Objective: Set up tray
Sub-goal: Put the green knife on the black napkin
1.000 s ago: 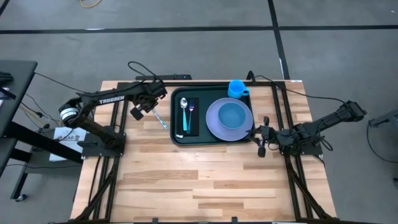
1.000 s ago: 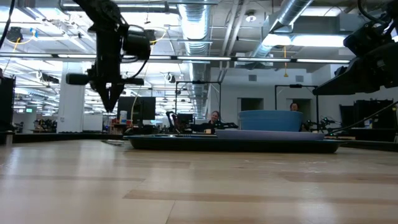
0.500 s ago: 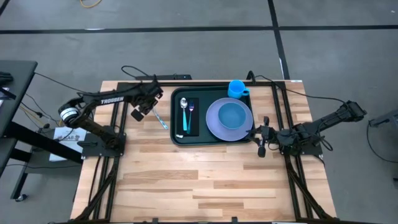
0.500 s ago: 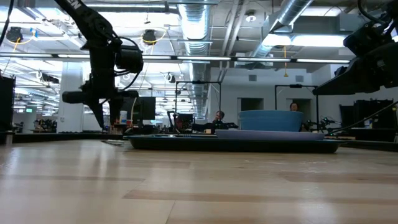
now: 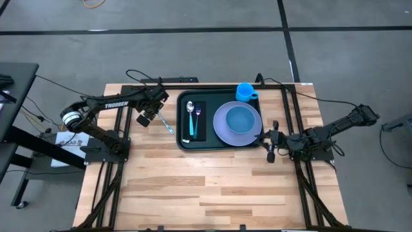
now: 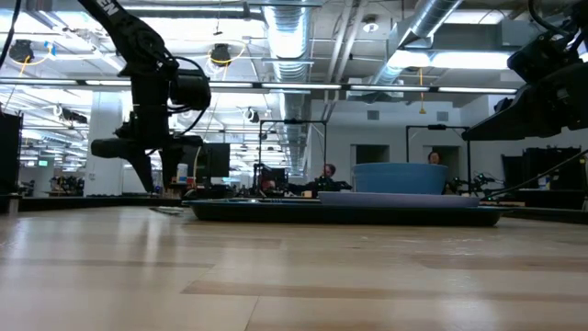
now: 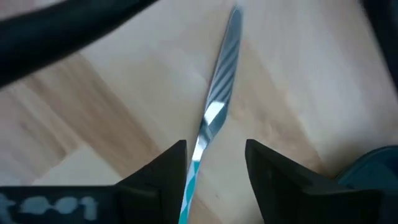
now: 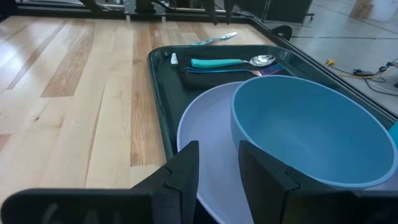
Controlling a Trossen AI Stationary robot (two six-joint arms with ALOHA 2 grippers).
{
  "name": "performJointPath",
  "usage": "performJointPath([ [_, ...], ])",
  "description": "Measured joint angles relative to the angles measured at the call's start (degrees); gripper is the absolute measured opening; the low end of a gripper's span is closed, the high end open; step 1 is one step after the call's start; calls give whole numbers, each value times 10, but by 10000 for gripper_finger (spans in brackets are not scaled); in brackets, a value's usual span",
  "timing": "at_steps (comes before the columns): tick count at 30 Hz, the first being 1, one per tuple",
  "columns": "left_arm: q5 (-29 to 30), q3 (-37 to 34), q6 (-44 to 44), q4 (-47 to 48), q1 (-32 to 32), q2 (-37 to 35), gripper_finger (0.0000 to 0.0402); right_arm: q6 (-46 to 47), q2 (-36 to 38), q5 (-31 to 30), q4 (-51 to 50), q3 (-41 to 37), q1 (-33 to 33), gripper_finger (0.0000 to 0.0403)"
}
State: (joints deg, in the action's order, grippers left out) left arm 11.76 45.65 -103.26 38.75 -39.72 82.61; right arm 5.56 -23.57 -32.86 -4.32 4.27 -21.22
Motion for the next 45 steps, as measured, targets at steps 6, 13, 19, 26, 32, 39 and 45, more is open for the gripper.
performJointPath([
  [6,-18,0,2,-24,6,0,151,0,0,0,0,0,0,107],
  [13,-121,0,-62,-75,21,0,151,0,0,0,0,0,0,107],
  [19,-54,0,-101,-139,46,0,151,0,0,0,0,0,0,107],
  [26,44,0,-235,-136,79,0,151,0,0,0,0,0,0,107],
  [32,16,6,-235,-135,31,11,147,0,0,0,0,0,0,107],
  [39,-40,109,-142,16,-7,107,119,0,0,0,0,0,0,107],
  [45,-37,182,-90,154,4,139,113,0,0,0,0,0,0,107],
])
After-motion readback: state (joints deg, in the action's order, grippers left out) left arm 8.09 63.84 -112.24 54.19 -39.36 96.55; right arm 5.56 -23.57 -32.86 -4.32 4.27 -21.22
